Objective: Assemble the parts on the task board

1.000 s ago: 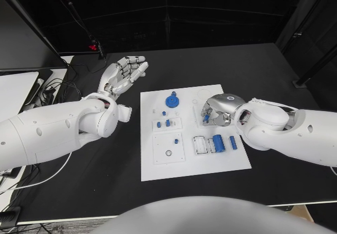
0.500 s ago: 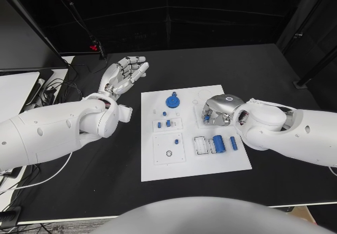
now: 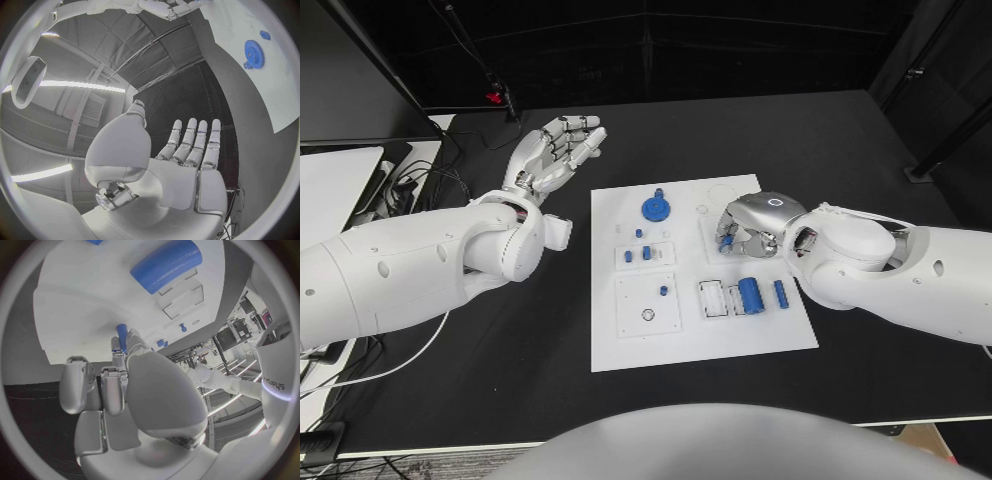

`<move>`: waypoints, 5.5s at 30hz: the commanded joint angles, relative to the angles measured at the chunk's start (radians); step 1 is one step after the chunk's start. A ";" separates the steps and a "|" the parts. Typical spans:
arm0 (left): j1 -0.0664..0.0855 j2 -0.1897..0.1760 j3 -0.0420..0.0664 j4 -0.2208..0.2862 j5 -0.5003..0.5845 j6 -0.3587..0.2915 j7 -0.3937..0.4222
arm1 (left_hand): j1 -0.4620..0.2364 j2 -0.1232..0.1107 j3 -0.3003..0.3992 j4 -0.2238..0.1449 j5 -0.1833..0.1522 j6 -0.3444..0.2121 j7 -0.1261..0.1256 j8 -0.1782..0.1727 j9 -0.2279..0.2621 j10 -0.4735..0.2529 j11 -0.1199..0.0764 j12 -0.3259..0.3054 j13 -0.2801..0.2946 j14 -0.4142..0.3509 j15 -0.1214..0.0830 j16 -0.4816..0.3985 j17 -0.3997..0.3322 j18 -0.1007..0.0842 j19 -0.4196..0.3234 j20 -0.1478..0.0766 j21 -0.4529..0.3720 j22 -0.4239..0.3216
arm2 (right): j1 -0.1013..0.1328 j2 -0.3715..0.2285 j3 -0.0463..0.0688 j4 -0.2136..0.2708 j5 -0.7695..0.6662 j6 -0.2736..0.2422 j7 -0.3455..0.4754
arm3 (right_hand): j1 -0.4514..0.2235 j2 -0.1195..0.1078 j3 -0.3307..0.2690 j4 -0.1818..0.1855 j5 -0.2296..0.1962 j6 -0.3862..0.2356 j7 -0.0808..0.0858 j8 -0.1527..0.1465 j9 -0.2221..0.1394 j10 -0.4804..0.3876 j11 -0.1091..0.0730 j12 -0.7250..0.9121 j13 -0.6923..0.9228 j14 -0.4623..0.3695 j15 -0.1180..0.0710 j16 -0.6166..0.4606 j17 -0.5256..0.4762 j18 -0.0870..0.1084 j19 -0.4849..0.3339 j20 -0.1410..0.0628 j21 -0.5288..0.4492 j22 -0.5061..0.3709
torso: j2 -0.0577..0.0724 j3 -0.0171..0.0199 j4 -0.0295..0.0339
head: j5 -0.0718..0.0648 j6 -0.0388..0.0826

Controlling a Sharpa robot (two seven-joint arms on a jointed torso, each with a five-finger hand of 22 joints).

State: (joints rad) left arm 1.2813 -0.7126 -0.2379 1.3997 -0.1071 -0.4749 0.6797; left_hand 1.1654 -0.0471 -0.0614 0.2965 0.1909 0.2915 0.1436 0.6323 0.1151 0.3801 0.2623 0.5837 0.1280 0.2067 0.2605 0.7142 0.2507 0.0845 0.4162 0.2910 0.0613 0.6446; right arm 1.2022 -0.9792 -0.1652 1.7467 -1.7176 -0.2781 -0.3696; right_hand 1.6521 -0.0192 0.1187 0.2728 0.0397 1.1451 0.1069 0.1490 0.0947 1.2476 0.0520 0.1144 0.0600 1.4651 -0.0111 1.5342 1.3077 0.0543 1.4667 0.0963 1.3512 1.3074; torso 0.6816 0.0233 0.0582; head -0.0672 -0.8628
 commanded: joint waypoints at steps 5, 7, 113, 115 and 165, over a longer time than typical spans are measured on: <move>0.001 -0.001 0.001 -0.001 0.002 0.007 0.148 | 0.002 0.009 0.005 -0.002 0.006 -0.008 0.153 0.005 -0.001 -0.006 0.000 0.008 -0.002 -0.008 -0.001 0.008 -0.003 0.003 0.003 -0.001 0.006 -0.002 | 0.001 -0.031 0.001 0.043 -0.011 -0.160 0.088 | 0.022 0.001 0.009 0.001 0.007 0.009 0.006 -0.001 -0.002 0.009 0.004 -0.010 0.000 0.091 -0.002 0.008 0.180 -0.001 0.017 -0.006 0.009 0.125 | 0.000 0.0006 0.0001 | 0.001 -0.001; 0.001 0.000 0.001 -0.002 0.002 0.006 0.148 | 0.002 0.010 0.005 -0.002 0.008 -0.009 0.153 0.006 -0.002 -0.007 0.000 0.010 -0.002 -0.008 -0.001 0.009 -0.004 0.003 0.003 -0.001 0.006 -0.002 | 0.002 -0.043 0.001 0.057 -0.011 -0.184 0.103 | 0.023 0.002 0.010 0.002 0.007 0.009 0.007 -0.001 -0.002 0.009 0.005 -0.012 0.000 0.091 -0.002 0.008 0.181 -0.002 0.017 -0.006 0.010 0.126 | 0.000 0.0003 0.0002 | 0.001 -0.002; -0.003 0.008 0.001 -0.005 0.002 0.000 0.147 | 0.005 0.019 0.005 -0.002 0.018 -0.011 0.153 0.015 -0.006 -0.011 0.000 0.021 -0.007 -0.010 -0.001 0.019 -0.016 0.003 0.005 -0.001 0.007 -0.003 | -0.059 0.215 0.001 0.066 -0.049 0.194 0.180 | 0.049 0.012 0.027 0.007 0.007 0.008 0.018 -0.015 -0.006 0.020 0.013 -0.048 0.000 0.093 0.005 0.014 0.195 -0.001 0.015 -0.001 0.005 0.125 | 0.000 0.0001 -0.0005 | 0.035 -0.010; -0.003 0.008 0.001 -0.005 0.002 0.001 0.147 | 0.005 0.019 0.005 -0.002 0.018 -0.011 0.153 0.015 -0.006 -0.011 0.000 0.021 -0.007 -0.010 -0.001 0.019 -0.016 0.003 0.005 -0.001 0.007 -0.003 | -0.059 0.213 0.001 0.068 -0.049 0.186 0.180 | 0.049 0.012 0.027 0.007 0.007 0.008 0.018 -0.016 -0.006 0.020 0.013 -0.049 0.000 0.093 0.005 0.013 0.194 -0.001 0.014 -0.001 0.005 0.125 | -0.001 0.0000 -0.0009 | 0.035 -0.010; -0.003 0.008 0.001 -0.008 0.002 0.002 0.144 | 0.005 0.022 0.005 -0.002 0.019 -0.013 0.153 0.017 -0.007 -0.013 0.000 0.024 -0.009 -0.011 -0.001 0.021 -0.019 0.003 0.005 -0.001 0.007 -0.003 | -0.065 0.231 0.001 0.086 -0.194 0.224 0.184 | 0.023 -0.021 0.008 0.015 0.007 -0.034 0.026 -0.049 -0.020 -0.019 0.025 -0.055 0.000 0.088 0.015 0.005 0.169 0.004 0.005 0.007 -0.017 0.112 | 0.000 -0.0002 0.0002 | 0.025 -0.010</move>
State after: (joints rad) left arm 1.2769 -0.7053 -0.2379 1.3915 -0.1069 -0.4758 0.6798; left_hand 1.1701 -0.0361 -0.0614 0.2965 0.2051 0.2844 0.1434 0.6455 0.1091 0.3732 0.2622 0.6040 0.1196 0.2032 0.2571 0.7294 0.2327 0.0845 0.4162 0.2910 0.0650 0.6421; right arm 1.1375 -0.7493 -0.1633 1.8277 -1.8620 -0.0728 -0.1873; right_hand 1.6774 -0.0330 0.1330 0.2875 0.0440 1.1166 0.1321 0.1063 0.0759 1.2357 0.0768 0.0625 0.0601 1.4649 -0.0034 1.5422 1.3077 0.0542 1.4668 0.0966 1.3405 1.3073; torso 0.6810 0.0229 0.0584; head -0.0419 -0.8725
